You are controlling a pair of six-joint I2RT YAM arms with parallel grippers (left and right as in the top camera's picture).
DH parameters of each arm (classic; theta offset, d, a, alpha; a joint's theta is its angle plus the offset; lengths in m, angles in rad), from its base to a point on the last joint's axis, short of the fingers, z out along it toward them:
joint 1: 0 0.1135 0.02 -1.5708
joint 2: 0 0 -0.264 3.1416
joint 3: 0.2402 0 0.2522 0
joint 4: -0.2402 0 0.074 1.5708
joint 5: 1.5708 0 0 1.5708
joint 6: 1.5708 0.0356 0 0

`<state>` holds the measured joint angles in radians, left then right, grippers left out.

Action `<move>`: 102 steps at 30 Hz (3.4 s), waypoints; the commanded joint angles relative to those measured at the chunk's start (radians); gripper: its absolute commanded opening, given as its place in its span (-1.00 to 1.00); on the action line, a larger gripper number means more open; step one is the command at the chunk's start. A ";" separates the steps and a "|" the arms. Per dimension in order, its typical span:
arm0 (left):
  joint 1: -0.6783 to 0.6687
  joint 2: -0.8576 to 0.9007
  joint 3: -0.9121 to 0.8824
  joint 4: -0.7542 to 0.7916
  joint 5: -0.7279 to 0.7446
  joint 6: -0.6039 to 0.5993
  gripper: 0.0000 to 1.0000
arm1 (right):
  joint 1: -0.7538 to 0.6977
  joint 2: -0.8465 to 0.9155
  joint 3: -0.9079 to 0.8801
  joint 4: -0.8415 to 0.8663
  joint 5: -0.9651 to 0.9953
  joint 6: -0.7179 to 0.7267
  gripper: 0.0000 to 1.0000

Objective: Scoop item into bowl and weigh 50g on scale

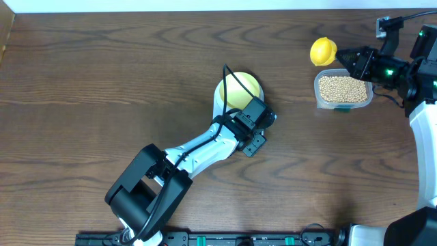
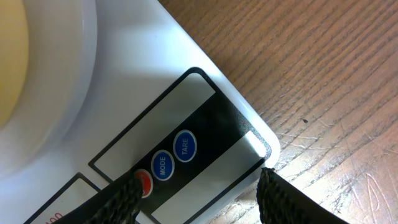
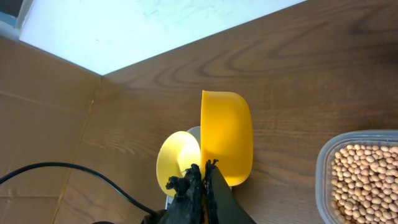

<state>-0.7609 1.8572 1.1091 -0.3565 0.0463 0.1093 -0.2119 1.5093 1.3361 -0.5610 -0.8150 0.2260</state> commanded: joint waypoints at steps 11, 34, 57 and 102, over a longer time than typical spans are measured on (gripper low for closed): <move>0.005 0.051 -0.026 0.000 0.018 0.006 0.22 | -0.003 -0.011 0.016 -0.005 -0.014 -0.015 -0.98; 0.002 -0.089 -0.009 -0.051 0.051 -0.040 0.25 | -0.003 -0.011 0.016 0.000 -0.014 -0.018 -0.98; 0.003 -0.492 -0.009 -0.177 0.011 -0.069 0.56 | 0.002 -0.011 0.016 -0.027 -0.014 -0.019 -0.98; 0.609 -0.811 -0.275 -0.295 0.518 0.488 0.95 | 0.003 -0.011 0.016 -0.083 0.054 -0.041 -0.98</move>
<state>-0.1570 1.0443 0.8375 -0.6476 0.5705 0.5770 -0.2111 1.5093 1.3361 -0.6399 -0.7612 0.2001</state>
